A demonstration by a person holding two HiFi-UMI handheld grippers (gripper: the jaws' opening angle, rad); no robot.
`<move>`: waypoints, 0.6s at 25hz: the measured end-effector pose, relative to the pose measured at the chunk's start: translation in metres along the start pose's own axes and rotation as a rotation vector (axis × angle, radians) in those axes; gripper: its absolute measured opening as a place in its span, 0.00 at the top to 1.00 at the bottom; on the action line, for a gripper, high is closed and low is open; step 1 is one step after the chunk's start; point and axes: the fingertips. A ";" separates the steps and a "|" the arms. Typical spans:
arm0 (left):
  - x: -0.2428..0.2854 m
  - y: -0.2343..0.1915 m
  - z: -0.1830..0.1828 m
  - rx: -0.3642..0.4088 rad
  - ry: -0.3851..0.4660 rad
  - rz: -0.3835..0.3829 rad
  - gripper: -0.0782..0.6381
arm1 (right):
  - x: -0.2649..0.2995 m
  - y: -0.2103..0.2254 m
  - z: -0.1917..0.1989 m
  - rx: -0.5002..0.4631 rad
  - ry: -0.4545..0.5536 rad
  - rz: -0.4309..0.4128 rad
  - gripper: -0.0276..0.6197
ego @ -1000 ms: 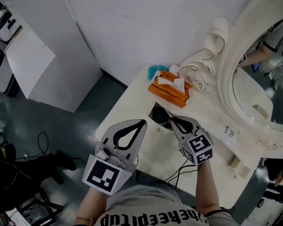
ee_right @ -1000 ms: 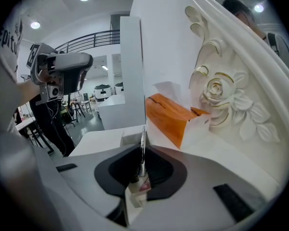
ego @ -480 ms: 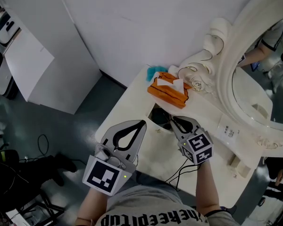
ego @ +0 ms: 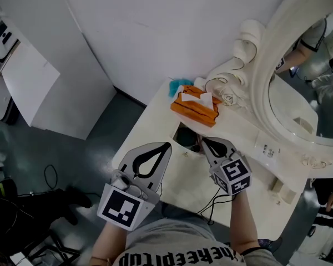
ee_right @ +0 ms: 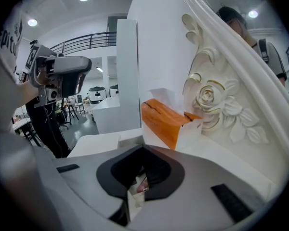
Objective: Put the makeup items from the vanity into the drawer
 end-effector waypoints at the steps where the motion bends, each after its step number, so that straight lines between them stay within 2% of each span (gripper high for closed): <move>1: 0.000 0.000 0.000 0.002 0.002 0.007 0.86 | -0.001 0.000 -0.002 0.001 0.010 0.009 0.93; 15: -0.003 0.011 -0.007 0.022 0.017 0.134 0.86 | -0.030 -0.016 -0.042 0.130 0.208 0.093 0.93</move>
Point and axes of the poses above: the fingertips, and each gripper's own axes: x forward along the fingers, y to its right, z out of its underside, and after that the axes turned 9 degrees about y, right-handed
